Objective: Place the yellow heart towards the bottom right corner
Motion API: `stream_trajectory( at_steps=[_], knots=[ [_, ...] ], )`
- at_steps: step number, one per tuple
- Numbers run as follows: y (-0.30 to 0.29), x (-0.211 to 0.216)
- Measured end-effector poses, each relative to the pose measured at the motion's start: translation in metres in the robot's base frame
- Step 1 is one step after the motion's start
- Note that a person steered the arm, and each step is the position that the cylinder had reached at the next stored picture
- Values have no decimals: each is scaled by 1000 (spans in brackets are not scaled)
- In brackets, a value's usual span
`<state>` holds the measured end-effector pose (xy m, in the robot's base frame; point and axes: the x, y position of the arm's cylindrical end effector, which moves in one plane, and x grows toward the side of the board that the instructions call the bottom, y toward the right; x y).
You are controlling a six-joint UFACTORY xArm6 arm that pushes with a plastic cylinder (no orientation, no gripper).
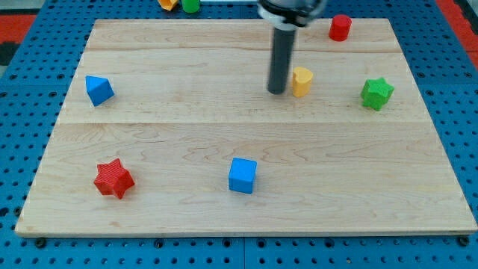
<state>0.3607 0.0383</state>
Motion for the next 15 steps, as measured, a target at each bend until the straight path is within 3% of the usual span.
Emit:
stream_trajectory(
  at_steps=[2,3,4,6,8,9,11,13,14,15],
  knots=[
    [-13,-32],
    [51,-28],
    [65,4],
    [87,5],
    [117,105],
    [114,96],
    [172,99],
    [219,150],
    [202,138],
    [189,93]
  ],
)
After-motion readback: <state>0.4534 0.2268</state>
